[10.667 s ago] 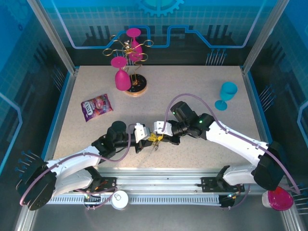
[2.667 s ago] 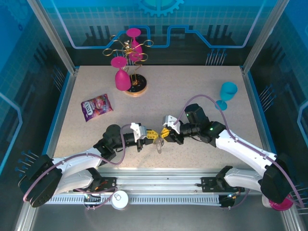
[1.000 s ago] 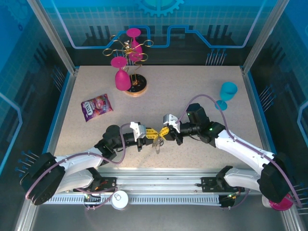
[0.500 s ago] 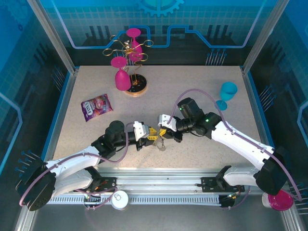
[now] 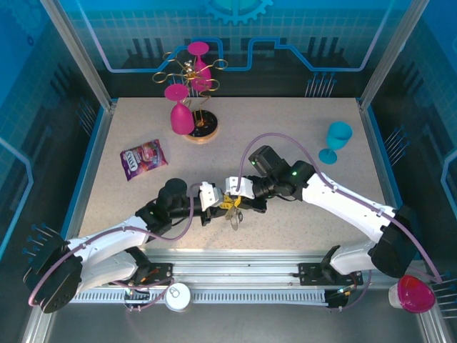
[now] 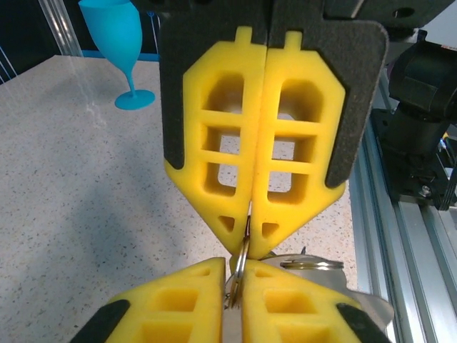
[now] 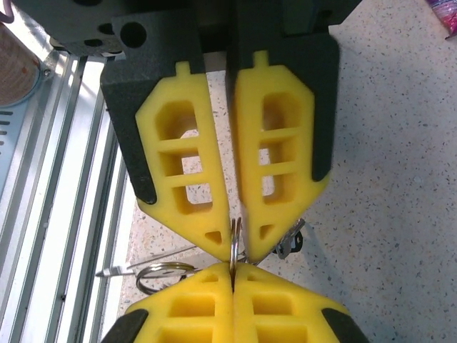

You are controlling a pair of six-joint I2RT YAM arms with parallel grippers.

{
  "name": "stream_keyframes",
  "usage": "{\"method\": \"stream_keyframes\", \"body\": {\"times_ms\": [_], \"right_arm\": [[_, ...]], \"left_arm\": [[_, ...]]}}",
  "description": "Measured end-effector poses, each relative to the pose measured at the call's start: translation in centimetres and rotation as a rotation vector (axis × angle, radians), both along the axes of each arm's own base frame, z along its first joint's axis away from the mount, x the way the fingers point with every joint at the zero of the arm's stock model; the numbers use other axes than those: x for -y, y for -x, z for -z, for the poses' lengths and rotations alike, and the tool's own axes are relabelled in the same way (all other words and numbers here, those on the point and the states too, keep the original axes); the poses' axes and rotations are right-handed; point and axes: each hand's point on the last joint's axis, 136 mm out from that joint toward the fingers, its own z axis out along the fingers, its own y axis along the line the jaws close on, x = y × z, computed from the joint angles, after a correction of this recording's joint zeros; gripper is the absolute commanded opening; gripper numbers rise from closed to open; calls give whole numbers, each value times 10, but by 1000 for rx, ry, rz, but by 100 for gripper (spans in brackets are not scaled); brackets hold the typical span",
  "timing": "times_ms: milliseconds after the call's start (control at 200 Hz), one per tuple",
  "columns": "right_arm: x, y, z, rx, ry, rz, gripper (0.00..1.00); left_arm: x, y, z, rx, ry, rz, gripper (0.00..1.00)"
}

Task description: Put the keys on the keyring

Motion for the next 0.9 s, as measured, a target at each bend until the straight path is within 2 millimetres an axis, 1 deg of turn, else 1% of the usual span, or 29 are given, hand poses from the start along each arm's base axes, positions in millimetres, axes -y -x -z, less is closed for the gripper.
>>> {"method": "stream_keyframes", "body": {"times_ms": [45,100,160,205,265,320,430,490,630,715,790,900], "right_arm": [[0,0,1,3,8,-1,0],[0,0,2,-1,14,0,0],[0,-1,2,-2,13,2,12],[1,-1,1,-9,5,12,25],[1,-1,-1,-7,-27,29,29],[4,-1,-5,-3,-76,46,30],[18,-3,-14,-13,-169,111,31],[21,-4,-17,-16,-202,132,31],[17,-2,-15,-45,-239,134,28],[15,-1,-15,-57,-256,132,28],[13,-2,-18,-55,-271,131,29],[10,-4,-20,-50,-285,129,33]], "left_arm": [[0,1,1,-1,-3,5,0],[0,2,2,-6,-5,10,0],[0,2,1,-5,-5,13,0],[0,3,1,-5,-2,15,0],[1,3,-1,0,4,18,0],[1,3,-5,14,18,18,0],[1,3,-14,56,60,17,0],[1,4,-17,71,75,21,0],[1,6,-17,80,100,24,0],[1,7,-19,83,115,29,0],[1,8,-23,95,129,35,0],[2,9,-27,100,147,42,0]]}}
